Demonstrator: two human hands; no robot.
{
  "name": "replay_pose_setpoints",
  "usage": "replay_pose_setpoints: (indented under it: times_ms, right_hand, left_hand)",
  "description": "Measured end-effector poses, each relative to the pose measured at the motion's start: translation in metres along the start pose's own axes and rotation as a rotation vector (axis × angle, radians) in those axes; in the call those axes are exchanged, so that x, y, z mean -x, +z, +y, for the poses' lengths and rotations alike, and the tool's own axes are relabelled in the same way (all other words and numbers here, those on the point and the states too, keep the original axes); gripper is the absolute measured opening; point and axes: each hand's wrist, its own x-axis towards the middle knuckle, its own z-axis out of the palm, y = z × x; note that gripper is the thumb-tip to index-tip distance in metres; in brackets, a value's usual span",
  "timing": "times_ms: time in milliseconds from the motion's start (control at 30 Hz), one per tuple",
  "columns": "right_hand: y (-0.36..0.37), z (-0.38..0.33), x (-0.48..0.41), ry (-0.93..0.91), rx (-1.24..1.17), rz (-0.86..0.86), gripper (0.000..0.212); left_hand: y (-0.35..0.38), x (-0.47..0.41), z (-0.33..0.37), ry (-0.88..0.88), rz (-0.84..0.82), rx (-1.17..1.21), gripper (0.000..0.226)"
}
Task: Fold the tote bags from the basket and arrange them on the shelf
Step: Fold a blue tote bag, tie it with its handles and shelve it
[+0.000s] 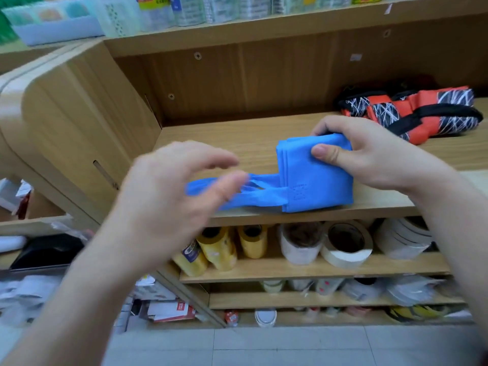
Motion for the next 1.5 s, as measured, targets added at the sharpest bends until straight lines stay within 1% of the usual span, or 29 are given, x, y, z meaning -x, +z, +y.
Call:
replay_pose_setpoints:
  times_ms: [67,100,133,167,200,233,267,333,400,433,467,533,567,633,667,733,833,967,1000,1033,1067,1133,1167,1200,1233,1300,1367,1433,1500]
  right_hand:
    - [0.001,-0.003,0.004,-0.055,0.010,0.037,0.016]
    - [0.002,-0.006,0.007,-0.088,-0.007,0.055,0.017]
    - [0.004,-0.008,0.010,-0.119,-0.031,0.069,0.016]
    - [0.007,-0.010,0.013,-0.145,-0.049,0.079,0.014]
    - [0.009,-0.011,0.016,-0.154,-0.062,0.088,0.014]
    - [0.010,-0.012,0.019,-0.149,-0.074,0.091,0.015]
    - [0.009,-0.013,0.022,-0.137,-0.079,0.088,0.017]
    - [0.005,-0.018,0.026,-0.102,-0.019,0.061,0.024]
    - [0.002,-0.023,0.025,-0.070,0.224,0.036,0.039]
    - [0.003,-0.025,0.024,-0.074,0.373,0.032,0.045]
    - [0.005,-0.028,0.021,-0.091,0.454,0.035,0.047]
    - [0.006,-0.025,0.017,-0.144,0.406,0.034,0.048]
    - [0.005,-0.021,0.016,-0.161,0.342,0.023,0.047]
    - [0.000,-0.012,0.015,-0.144,0.196,-0.016,0.042]
    - [-0.003,-0.010,0.015,-0.126,0.135,-0.037,0.039]
    - [-0.009,-0.008,0.015,-0.098,0.085,-0.091,0.038]
    - [-0.015,-0.006,0.014,-0.058,0.026,-0.181,0.030]
    - [-0.020,-0.006,0.012,-0.053,-0.101,-0.304,0.013]
    - [-0.021,-0.006,0.012,-0.051,-0.128,-0.313,0.011]
    - [-0.023,-0.005,0.011,-0.043,-0.155,-0.310,0.010]
    - [-0.024,-0.004,0.010,-0.036,-0.178,-0.299,0.010]
    - [-0.029,0.000,0.009,-0.011,-0.213,-0.282,0.010]
    - [-0.030,0.003,0.009,0.007,-0.237,-0.278,0.008]
    - [-0.032,0.005,0.010,0.027,-0.267,-0.276,0.008]
    - [-0.032,0.008,0.010,0.045,-0.300,-0.272,0.010]
    - [-0.031,0.012,0.009,0.074,-0.335,-0.248,0.018]
    - [-0.028,0.013,0.008,0.095,-0.318,-0.240,0.025]
    - [-0.024,0.009,0.008,0.094,-0.295,-0.262,0.033]
    - [-0.022,-0.002,0.009,0.098,-0.222,-0.312,0.059]
  left_hand:
    - [0.023,-0.004,0.021,0.047,-0.089,-0.246,0.070]
    - [0.035,-0.006,0.024,0.052,-0.141,-0.312,0.079]
    - [0.046,-0.011,0.026,0.008,-0.218,-0.275,0.081]
    - [0.054,-0.016,0.025,-0.059,-0.280,-0.153,0.076]
    - [0.060,-0.020,0.021,-0.116,-0.312,0.026,0.070]
    - [0.065,-0.021,0.017,-0.154,-0.316,0.172,0.065]
    - [0.068,-0.021,0.013,-0.153,-0.298,0.232,0.063]
    - [0.073,-0.020,0.010,-0.109,-0.264,0.154,0.061]
    - [0.076,-0.018,0.013,-0.060,-0.227,0.038,0.062]
    - [0.078,-0.019,0.015,-0.043,-0.211,0.017,0.064]
    - [0.079,-0.019,0.015,-0.033,-0.202,0.025,0.066]
    - [0.076,-0.018,0.015,-0.021,-0.207,0.072,0.073]
    - [0.073,-0.016,0.012,0.022,-0.196,0.030,0.079]
    - [0.066,-0.008,0.006,0.140,-0.149,-0.173,0.087]
    - [0.063,-0.004,0.004,0.179,-0.132,-0.266,0.085]
    - [0.060,0.002,-0.001,0.232,-0.117,-0.384,0.067]
    - [0.057,0.005,-0.016,0.248,-0.106,-0.425,0.040]
    - [0.050,-0.001,-0.026,0.260,-0.113,-0.424,0.030]
    - [0.046,-0.003,-0.025,0.273,-0.147,-0.363,0.028]
    - [0.042,-0.006,-0.024,0.268,-0.202,-0.242,0.024]
    - [0.035,-0.007,-0.023,0.223,-0.277,-0.074,0.020]
    - [0.019,-0.010,-0.025,0.012,-0.457,0.373,0.012]
    - [0.011,-0.009,-0.027,-0.073,-0.505,0.620,0.013]
    - [0.005,-0.008,-0.030,-0.118,-0.488,0.820,0.017]
    - [0.001,-0.007,-0.033,-0.138,-0.424,0.974,0.022]
    - [0.000,-0.008,-0.037,-0.137,-0.293,1.175,0.025]
    - [0.002,-0.011,-0.035,-0.128,-0.211,1.251,0.023]
    - [0.004,-0.016,-0.028,-0.185,-0.144,1.309,0.021]
    - [0.009,-0.022,-0.020,-0.278,-0.087,1.369,0.024]
